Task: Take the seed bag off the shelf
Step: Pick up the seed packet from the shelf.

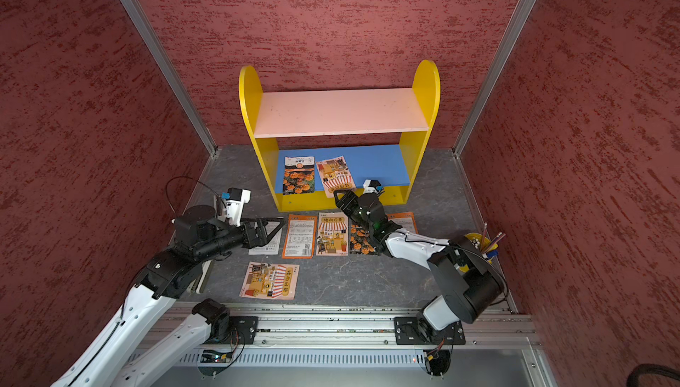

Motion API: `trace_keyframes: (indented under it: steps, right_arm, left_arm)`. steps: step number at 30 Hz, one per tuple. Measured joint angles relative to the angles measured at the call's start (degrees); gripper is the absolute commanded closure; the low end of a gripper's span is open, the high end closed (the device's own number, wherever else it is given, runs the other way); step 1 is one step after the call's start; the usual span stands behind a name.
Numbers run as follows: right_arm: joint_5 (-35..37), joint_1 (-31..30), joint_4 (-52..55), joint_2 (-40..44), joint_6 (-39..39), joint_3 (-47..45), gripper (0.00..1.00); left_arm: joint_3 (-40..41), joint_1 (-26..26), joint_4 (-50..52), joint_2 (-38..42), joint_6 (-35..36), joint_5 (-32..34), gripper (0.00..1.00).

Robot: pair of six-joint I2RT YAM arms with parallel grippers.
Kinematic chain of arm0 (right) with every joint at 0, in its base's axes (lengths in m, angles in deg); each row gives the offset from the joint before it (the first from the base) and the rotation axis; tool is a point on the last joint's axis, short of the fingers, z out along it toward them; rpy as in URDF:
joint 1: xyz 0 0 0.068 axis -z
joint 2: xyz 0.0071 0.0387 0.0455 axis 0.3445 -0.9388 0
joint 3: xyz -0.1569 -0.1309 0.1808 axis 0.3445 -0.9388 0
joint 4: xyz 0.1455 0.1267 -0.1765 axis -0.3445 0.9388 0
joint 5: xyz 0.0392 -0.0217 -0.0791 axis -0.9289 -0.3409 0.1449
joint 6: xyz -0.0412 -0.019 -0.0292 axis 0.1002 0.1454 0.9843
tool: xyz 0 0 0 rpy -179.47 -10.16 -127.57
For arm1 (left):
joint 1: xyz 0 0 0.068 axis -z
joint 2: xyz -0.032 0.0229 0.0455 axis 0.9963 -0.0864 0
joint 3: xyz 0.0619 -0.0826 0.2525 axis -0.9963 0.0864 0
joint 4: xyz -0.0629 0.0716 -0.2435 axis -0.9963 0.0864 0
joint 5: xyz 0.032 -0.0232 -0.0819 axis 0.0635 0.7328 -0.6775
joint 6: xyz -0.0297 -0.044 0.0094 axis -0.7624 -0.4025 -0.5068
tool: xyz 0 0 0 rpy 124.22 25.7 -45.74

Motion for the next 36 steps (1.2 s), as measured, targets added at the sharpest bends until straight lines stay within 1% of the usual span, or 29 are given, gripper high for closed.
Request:
trace_keyframes:
  steps: [4, 11, 17, 21, 25, 31, 36]
  right_arm:
    - [-0.46, 0.00, -3.56, -3.85, -1.92, 1.16, 0.36]
    - [-0.66, 0.04, -6.47, -6.03, -3.10, 3.78, 0.50]
    - [-0.66, 0.55, -7.26, -6.32, -3.30, 4.68, 0.69]
    - [-0.63, 1.11, -7.23, -6.32, -3.30, 4.68, 0.88]
    - [-0.66, 2.03, -7.02, -5.99, -2.75, 4.46, 1.00]
    - [-1.55, 3.54, -4.33, -1.42, -0.09, 3.39, 1.00]
    - [-5.33, 4.17, 0.83, 6.27, 4.83, 2.40, 1.00]
  left_arm:
    - [0.00, 0.00, 0.39, 0.52, 0.00, 0.17, 0.00]
    - [0.02, 0.00, 1.29, 0.72, 0.04, 0.50, 0.00]
    - [0.11, 0.00, 1.88, 0.83, 0.07, 1.03, 0.00]
    - [0.22, 0.00, 2.38, 1.03, 0.07, 1.20, 0.00]
    - [0.31, 0.00, 2.58, 1.09, 0.07, 1.20, 0.00]
    - [0.31, 0.00, 2.51, 1.09, 0.07, 1.16, 0.00]
    - [0.31, 0.00, 1.42, 0.79, 0.02, 0.61, 0.00]
